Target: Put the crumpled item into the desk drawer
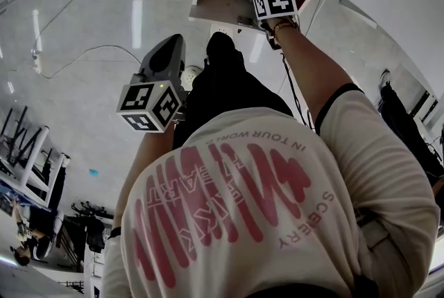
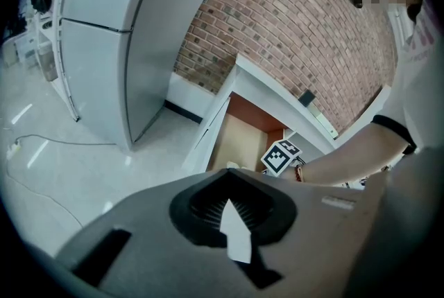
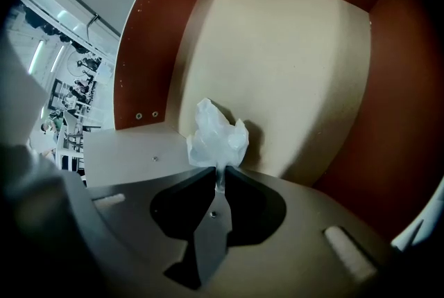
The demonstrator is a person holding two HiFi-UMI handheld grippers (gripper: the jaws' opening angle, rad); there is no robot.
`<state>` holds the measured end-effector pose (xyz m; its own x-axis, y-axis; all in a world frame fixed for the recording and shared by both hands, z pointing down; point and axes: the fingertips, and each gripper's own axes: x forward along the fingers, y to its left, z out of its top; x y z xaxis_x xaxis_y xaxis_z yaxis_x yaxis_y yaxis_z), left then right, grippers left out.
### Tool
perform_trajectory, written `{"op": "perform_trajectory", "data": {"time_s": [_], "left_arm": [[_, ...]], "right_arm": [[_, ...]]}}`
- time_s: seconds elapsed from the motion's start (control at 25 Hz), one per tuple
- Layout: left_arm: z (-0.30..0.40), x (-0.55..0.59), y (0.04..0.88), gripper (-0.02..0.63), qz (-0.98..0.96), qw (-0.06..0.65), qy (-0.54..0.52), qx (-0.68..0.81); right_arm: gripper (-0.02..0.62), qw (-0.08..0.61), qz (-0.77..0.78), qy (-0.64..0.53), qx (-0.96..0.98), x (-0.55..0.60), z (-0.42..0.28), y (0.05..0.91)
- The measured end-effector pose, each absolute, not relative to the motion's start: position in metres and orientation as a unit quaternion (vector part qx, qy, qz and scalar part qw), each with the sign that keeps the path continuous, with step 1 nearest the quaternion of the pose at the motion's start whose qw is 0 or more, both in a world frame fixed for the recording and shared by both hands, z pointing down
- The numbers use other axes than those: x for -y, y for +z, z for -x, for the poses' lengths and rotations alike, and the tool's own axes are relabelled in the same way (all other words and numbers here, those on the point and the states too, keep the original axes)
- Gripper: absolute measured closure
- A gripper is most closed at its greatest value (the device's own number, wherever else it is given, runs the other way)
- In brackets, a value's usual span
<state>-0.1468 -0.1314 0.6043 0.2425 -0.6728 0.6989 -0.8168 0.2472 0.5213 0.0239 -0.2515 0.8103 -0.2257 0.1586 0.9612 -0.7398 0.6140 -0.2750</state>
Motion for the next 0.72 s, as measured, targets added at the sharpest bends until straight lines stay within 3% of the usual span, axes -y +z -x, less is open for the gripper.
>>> {"op": "perform_trajectory", "data": {"time_s": [0.72], "left_arm": [[0.139, 0.122, 0.608, 0.601, -0.604, 0.5, 0.072, 0.617]], "right_arm": [[0.53, 0.609, -0.201, 0.397, 0.656, 0.244, -0.031, 0.823]]}}
